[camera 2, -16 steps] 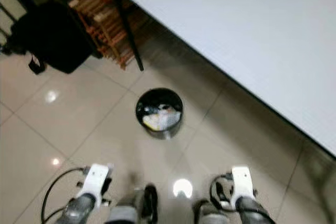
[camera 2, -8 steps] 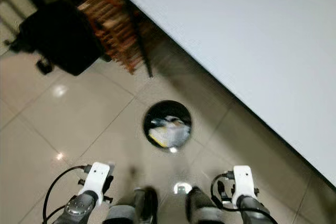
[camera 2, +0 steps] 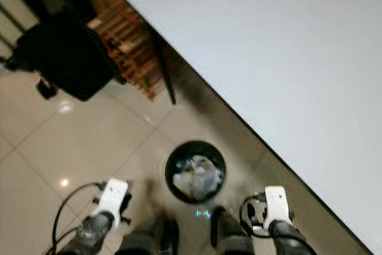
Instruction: Picking trash to rubbish bin
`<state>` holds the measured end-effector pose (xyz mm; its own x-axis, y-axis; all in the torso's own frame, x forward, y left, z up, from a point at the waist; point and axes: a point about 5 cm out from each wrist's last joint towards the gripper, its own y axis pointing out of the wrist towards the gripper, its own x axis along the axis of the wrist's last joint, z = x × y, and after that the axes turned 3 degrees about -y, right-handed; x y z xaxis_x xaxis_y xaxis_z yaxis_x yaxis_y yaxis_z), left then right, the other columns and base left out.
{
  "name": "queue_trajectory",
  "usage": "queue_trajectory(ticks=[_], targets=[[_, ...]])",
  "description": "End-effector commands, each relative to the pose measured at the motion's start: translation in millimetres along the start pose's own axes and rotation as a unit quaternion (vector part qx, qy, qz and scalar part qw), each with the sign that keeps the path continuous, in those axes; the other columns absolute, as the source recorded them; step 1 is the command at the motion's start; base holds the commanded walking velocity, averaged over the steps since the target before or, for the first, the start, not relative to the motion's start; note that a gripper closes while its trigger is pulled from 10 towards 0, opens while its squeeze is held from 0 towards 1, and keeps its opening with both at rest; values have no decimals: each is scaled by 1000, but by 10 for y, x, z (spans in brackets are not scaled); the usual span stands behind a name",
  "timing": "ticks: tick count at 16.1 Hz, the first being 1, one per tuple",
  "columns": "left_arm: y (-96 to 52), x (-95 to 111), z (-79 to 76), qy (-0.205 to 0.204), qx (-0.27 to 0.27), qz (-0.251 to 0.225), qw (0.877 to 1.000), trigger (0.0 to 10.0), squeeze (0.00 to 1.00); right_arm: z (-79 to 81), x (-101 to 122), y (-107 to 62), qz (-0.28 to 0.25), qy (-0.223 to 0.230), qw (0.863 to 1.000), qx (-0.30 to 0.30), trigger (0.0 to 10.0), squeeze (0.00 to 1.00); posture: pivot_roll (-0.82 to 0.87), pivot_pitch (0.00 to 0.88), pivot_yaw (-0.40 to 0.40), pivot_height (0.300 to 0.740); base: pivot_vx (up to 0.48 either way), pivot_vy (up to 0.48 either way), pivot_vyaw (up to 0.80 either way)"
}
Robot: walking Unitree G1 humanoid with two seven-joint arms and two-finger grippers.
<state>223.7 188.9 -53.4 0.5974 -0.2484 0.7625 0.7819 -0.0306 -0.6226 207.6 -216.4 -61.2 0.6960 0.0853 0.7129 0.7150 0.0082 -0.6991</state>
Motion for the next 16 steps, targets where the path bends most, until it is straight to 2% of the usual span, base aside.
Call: queue_trajectory(ticks=[1, 3, 16], targets=[[-95, -244, 76, -2, 11, 40, 999, 10000, 0, 118, -145, -19, 24, 11, 1000, 13, 10000, 0, 58, 312, 84, 740, 480, 0, 0], [-95, -235, 76, -11, 11, 34, 999, 10000, 0, 119, -141, -18, 24, 12, 1000, 13, 10000, 0, 60, 321, 85, 740, 420, 0, 0], [-87, -222, -60, -24, -29, 29, 999, 10000, 0, 158, -163, -20, 27, 11, 999, 17, 10000, 0, 65, 338, 88, 740, 0, 0, 0]])
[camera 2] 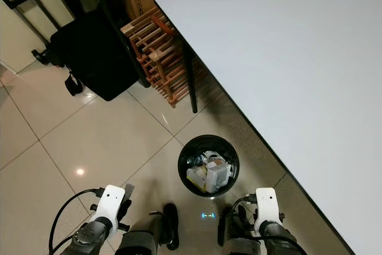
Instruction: Picking trash to rubbish bin
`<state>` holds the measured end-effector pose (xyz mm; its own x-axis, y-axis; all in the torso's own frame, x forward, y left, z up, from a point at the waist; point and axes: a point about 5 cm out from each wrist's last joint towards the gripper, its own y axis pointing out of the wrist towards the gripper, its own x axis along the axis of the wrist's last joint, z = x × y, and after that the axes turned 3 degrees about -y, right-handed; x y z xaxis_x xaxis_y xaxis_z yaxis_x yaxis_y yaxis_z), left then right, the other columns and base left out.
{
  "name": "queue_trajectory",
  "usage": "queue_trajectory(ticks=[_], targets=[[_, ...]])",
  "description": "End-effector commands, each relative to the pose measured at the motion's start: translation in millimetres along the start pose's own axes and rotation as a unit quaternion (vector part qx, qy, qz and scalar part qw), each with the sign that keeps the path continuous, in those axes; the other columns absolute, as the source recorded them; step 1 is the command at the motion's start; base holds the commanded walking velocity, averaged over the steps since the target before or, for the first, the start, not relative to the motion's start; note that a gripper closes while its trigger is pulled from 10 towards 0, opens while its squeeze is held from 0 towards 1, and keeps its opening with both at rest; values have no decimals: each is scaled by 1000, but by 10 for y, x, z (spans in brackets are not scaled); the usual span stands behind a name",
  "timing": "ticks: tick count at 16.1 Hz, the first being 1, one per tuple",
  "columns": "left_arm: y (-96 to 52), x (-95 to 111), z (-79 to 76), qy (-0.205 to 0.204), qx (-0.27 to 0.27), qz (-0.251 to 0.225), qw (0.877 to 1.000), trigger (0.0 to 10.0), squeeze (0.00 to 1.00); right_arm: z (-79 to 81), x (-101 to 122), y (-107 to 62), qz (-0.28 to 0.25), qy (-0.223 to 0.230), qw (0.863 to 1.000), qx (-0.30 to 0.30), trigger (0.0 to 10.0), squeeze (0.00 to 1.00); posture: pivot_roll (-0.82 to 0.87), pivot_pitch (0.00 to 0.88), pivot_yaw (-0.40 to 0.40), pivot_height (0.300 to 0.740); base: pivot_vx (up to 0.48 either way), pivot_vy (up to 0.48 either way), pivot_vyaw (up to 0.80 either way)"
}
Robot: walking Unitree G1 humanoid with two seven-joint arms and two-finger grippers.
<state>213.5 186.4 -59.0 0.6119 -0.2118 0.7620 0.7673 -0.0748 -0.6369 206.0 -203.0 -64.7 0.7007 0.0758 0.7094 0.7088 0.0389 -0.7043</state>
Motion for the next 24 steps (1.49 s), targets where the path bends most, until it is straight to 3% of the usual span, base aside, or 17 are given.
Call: queue_trajectory(ticks=[1, 5, 8, 13, 18, 24], targets=[[-27, -101, -28, 0, -8, 23, 1000, 10000, 0, 24, -144, -35, 24, 6, 1000, 0, 10000, 0, 66, 345, 88, 740, 0, 0, 0], [56, 86, -129, 28, -38, 2, 999, 10000, 0, 9, -135, -42, 15, 0, 1000, -10, 10000, 0, 49, 394, 87, 740, 0, 0, 0], [196, 534, -250, 55, -84, -50, 994, 10000, 0, -62, 92, -21, -40, 0, 999, -19, 10000, 0, 8, 441, 88, 740, 0, 0, 0], [275, 940, -441, 83, -146, -91, 982, 10000, 0, -295, 395, -55, -105, 2, 992, -74, 10000, 0, -30, 477, 97, 740, 0, 0, 0], [284, 1148, -653, 118, -200, -116, 966, 10000, 0, -357, 472, -148, -134, -2, 987, -90, 10000, 0, -72, 510, 96, 740, 0, 0, 0], [284, 1270, -757, 132, -225, -127, 957, 10000, 0, -340, 446, -275, -144, 1, 986, -88, 10000, 0, -100, 556, 91, 740, 0, 0, 0]])
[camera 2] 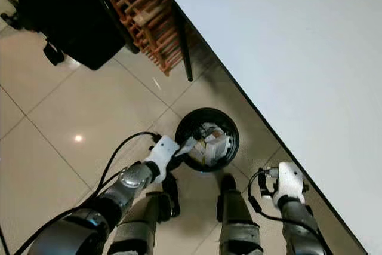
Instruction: Picking trash to rubbish bin
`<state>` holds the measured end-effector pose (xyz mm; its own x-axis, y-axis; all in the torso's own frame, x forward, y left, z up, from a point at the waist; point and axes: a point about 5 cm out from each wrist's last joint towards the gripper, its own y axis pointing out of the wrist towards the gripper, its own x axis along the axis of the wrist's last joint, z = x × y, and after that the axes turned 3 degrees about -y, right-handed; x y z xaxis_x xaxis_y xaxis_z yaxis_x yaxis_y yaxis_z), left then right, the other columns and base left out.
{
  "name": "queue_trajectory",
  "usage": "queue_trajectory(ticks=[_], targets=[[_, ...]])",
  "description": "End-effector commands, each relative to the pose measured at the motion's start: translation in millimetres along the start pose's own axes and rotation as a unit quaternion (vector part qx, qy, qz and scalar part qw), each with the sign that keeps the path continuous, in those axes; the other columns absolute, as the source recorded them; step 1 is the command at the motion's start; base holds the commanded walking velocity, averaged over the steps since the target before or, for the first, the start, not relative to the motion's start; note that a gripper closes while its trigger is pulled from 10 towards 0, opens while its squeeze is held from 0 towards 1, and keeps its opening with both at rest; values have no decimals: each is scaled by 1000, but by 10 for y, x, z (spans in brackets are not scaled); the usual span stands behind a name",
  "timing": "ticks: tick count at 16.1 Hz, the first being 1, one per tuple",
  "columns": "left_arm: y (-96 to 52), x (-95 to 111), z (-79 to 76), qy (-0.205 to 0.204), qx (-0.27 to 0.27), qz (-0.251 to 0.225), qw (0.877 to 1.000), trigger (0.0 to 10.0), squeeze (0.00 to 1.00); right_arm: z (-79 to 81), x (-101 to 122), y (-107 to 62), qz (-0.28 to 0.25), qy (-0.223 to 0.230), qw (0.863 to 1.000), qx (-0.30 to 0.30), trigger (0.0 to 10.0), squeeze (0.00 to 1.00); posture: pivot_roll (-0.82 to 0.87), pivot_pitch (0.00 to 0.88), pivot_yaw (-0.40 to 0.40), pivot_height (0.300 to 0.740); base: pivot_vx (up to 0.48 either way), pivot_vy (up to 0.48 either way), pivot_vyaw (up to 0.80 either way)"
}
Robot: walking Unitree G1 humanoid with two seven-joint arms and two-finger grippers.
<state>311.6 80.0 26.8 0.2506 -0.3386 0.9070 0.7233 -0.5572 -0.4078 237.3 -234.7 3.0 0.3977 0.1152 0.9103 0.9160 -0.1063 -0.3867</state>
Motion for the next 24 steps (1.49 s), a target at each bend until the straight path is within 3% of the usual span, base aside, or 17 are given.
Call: queue_trajectory(ticks=[1, 3, 4, 14, 16, 19, 21, 24], targets=[[-44, -172, -66, -6, -13, 29, 999, 10000, 0, 16, -219, -121, 41, 12, 999, -1, 10000, 0, -100, 557, 91, 740, 0, 0, 0], [-39, -156, -58, -6, -13, 28, 1000, 10000, 51, 18, -222, -147, 44, 13, 999, -1, 10000, 0, -99, 560, 91, 740, 0, 0, 0], [-33, -128, -44, 8, -14, 25, 1000, 10000, 1000, 33, -227, -179, 48, 16, 999, -1, 10000, 0, -96, 568, 94, 740, 0, 0, 0], [-46, -138, -17, 23, -9, 28, 999, 10000, 1000, 105, -208, -188, 58, 23, 998, 5, 10000, 0, -73, 561, 101, 740, 0, 0, 0], [-60, -157, 25, 30, 18, 32, 999, 10000, 0, 123, -222, -174, 61, 25, 998, 6, 10000, 0, -57, 551, 109, 740, 0, 0, 0], [-151, -263, 136, -14, 89, 25, 996, 10000, 0, 163, -220, -123, 63, 29, 998, 7, 10000, 0, -40, 520, 122, 740, 0, 0, 0], [-340, -445, 302, -50, 177, 18, 983, 10000, 0, 211, -161, -53, 55, 34, 998, 12, 10000, 0, -23, 487, 131, 740, 0, 0, 0], [-572, -651, 445, -62, 240, 26, 969, 10000, 0, 245, -142, 15, 54, 34, 998, 21, 10000, 0, 8, 444, 142, 740, 0, 0, 0]])
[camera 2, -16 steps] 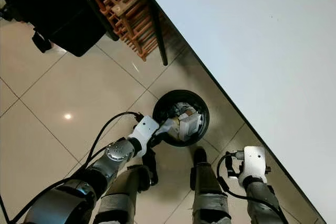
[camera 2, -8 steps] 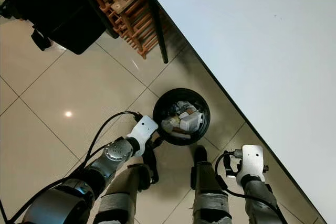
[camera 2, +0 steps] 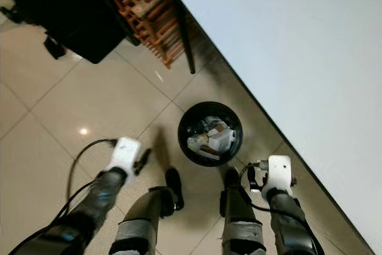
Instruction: Picking trash to rubbish bin
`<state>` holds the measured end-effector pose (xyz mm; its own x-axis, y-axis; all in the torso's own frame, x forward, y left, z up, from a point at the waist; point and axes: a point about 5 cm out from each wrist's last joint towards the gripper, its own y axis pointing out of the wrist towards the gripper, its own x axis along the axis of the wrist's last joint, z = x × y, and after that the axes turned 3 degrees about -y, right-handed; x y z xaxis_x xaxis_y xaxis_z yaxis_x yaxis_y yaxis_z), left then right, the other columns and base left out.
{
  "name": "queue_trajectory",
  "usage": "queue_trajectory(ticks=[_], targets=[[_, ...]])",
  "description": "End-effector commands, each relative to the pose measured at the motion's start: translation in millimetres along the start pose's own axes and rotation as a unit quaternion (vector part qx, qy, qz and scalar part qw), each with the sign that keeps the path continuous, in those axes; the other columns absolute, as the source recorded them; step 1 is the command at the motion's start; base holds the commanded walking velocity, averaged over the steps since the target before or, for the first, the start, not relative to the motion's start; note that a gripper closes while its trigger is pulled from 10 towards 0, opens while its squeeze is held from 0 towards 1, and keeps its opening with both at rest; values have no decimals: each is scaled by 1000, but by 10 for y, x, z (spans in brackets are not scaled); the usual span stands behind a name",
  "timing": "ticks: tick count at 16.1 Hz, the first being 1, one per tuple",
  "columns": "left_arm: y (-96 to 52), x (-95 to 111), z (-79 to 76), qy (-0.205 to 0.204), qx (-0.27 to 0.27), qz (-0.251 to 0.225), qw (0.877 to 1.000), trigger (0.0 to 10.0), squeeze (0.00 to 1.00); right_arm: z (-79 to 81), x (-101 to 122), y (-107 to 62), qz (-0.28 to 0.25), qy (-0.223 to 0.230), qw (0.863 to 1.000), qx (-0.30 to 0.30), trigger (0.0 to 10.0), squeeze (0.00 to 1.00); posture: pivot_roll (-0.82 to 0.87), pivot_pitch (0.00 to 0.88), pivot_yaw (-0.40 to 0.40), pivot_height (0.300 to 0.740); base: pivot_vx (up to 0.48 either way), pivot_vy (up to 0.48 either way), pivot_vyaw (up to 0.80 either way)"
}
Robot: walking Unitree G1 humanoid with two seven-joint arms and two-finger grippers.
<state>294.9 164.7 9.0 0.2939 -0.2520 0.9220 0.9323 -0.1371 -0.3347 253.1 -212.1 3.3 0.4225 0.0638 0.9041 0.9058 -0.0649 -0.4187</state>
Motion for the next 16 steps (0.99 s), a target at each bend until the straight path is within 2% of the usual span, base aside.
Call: queue_trajectory(ticks=[1, 5, 10, 12, 16], targets=[[-178, -301, 61, -8, 21, 40, 999, 10000, 0, 39, -254, -53, 44, 9, 999, 6, 10000, 0, 28, 407, 147, 740, 0, 0, 0], [-310, -492, 99, -16, 41, 65, 997, 10000, 0, 128, -256, 9, 44, 17, 998, 29, 10000, 0, 32, 344, 141, 740, 0, 0, 0], [-442, -657, -81, -27, 35, 78, 996, 10000, 0, 118, -345, 13, 52, 13, 998, 42, 10000, 0, 28, 307, 123, 740, 0, 0, 0], [-487, -718, -107, -22, 33, 88, 995, 10000, 0, 146, -400, -3, 59, 10, 997, 51, 10000, 0, 29, 296, 120, 740, 0, 0, 0], [-608, -870, -33, -22, 54, 116, 992, 10000, 0, 183, -488, -30, 73, 7, 996, 53, 10000, 0, 32, 270, 118, 740, 0, 0, 0]])
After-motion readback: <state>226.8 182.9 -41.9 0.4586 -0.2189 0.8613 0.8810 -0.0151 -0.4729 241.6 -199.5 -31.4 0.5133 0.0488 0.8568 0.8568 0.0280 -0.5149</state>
